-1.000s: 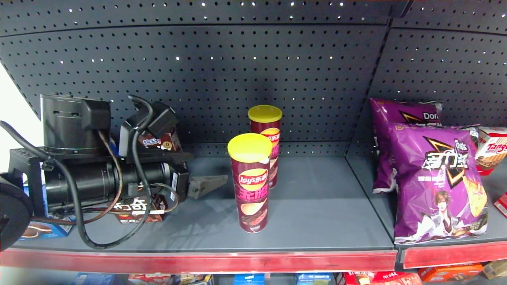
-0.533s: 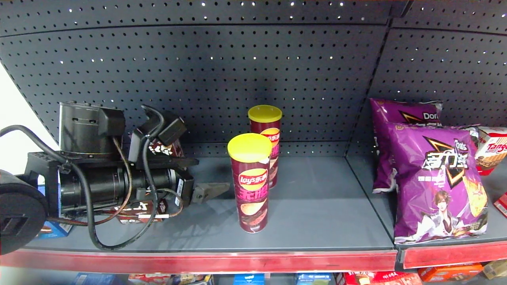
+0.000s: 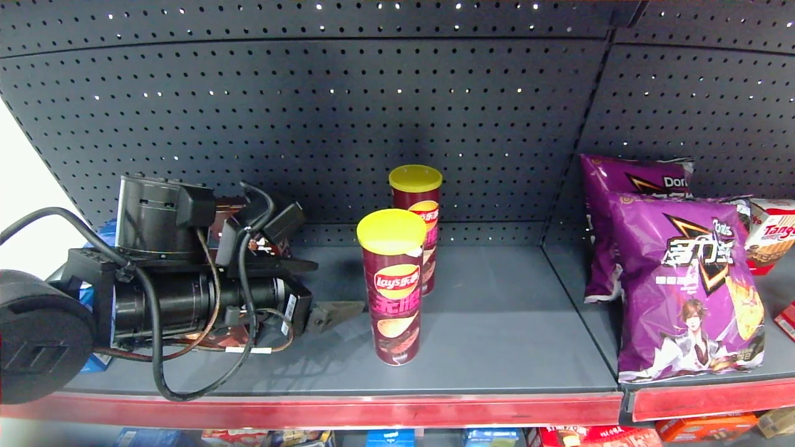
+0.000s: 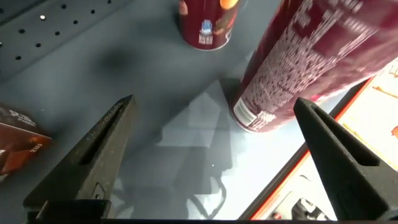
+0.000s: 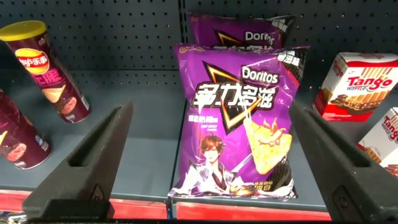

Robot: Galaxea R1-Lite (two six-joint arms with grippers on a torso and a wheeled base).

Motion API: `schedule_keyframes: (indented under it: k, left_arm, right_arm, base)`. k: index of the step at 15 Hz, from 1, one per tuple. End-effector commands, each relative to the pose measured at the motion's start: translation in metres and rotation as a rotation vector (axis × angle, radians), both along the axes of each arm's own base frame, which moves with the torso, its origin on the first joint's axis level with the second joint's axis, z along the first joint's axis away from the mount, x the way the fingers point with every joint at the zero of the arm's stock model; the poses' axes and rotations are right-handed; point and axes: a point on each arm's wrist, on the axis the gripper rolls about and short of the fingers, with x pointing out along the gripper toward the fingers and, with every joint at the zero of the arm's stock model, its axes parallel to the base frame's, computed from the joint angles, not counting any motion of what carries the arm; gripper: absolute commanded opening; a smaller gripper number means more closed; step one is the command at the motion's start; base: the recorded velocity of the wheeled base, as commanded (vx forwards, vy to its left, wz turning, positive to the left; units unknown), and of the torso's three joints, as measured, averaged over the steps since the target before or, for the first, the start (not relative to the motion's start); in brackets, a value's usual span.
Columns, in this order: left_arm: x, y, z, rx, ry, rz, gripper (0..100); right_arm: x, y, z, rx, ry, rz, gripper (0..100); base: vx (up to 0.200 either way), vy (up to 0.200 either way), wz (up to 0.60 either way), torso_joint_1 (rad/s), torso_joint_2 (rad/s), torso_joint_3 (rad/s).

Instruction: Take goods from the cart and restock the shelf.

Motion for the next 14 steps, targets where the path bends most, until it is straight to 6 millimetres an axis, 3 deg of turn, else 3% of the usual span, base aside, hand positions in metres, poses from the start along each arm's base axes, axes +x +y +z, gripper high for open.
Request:
schedule_keyframes:
  k: [1,14]
  left_arm:
    - [0.001,0.000,-0.004,0.007,0.011,-0.002,100]
    - [0.009,-0.004,-0.017,0.067,0.010,-0.037,100]
  right_arm:
    - [0.000,0.000,0.000,0.000,-0.001,0.000,100]
    - [0.000,0.000,-0.001,-0.002,0.003,0.002,100]
  base:
    - [0.000,0.000,0.00,0.000,0.00,0.000]
    - [0.000,0.000,0.00,0.000,0.00,0.000]
